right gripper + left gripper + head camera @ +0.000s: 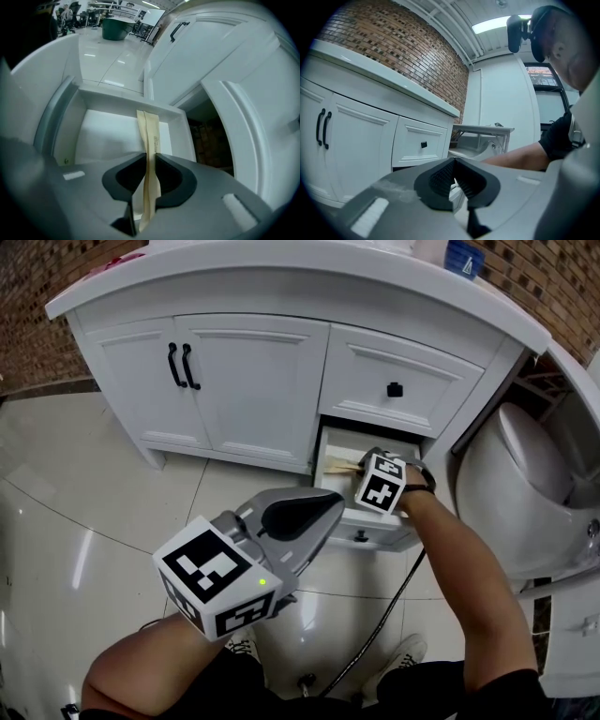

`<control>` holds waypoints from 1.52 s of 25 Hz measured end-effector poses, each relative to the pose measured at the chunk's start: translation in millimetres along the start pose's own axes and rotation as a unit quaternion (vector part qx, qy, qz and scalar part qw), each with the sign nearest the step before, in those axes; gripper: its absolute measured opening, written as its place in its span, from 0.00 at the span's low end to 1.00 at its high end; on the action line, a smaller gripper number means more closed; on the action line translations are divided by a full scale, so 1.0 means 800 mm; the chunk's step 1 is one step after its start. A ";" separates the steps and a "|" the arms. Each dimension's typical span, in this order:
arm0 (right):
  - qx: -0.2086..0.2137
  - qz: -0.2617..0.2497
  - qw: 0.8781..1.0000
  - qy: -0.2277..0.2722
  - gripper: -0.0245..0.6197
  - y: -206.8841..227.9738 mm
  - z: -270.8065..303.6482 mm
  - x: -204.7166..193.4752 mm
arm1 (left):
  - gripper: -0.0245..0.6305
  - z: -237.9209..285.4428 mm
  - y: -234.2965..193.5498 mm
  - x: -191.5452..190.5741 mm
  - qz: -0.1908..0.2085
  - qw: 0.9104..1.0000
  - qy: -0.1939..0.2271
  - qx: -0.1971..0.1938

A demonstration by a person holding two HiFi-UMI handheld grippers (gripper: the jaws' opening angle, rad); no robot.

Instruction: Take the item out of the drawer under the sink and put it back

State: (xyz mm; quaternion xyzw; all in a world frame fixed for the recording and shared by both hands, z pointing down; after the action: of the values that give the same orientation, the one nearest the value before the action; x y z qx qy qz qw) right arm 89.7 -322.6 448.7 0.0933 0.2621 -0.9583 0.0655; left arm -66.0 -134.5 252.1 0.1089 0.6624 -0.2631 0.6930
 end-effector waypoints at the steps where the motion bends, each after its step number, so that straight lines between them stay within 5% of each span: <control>1: 0.001 0.002 1.000 -0.002 0.14 0.000 0.003 -0.001 | 0.05 0.000 -0.001 0.000 -0.001 1.000 0.000 0.001; 14: 0.024 0.041 0.999 -0.006 0.20 -0.001 0.010 -0.015 | 0.05 0.001 -0.006 -0.002 -0.002 1.000 -0.005 -0.003; 21: -0.001 0.037 0.999 0.013 0.20 0.007 -0.023 -0.008 | 0.05 0.000 -0.003 -0.001 0.004 1.000 -0.006 -0.002; 28: -0.045 0.109 0.990 0.072 0.13 0.016 -0.096 -0.012 | 0.05 -0.001 0.007 -0.002 0.018 1.000 -0.012 -0.004; 33: -0.073 0.163 0.974 0.138 0.05 0.008 -0.151 -0.013 | 0.05 -0.006 0.005 -0.001 -0.003 1.000 -0.003 0.000; 38: -0.057 0.269 0.926 0.257 0.05 -0.008 -0.218 -0.009 | 0.05 -0.002 0.014 -0.004 -0.011 1.000 -0.004 -0.006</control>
State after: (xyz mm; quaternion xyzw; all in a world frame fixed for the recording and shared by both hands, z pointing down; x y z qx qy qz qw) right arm 120.9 -227.0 306.3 0.3996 0.2895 -0.8311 0.2566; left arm -61.9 -123.7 252.6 0.0964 0.6624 -0.2667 0.6934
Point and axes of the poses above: the fingertips, and each gripper's own axes: z forward along the fingers, y to its right, x out of its top, the point moved 7 cm from there along -z, backward along the fingers, and after that the axes turned 1 degree about -z, right-handed, at the moved point
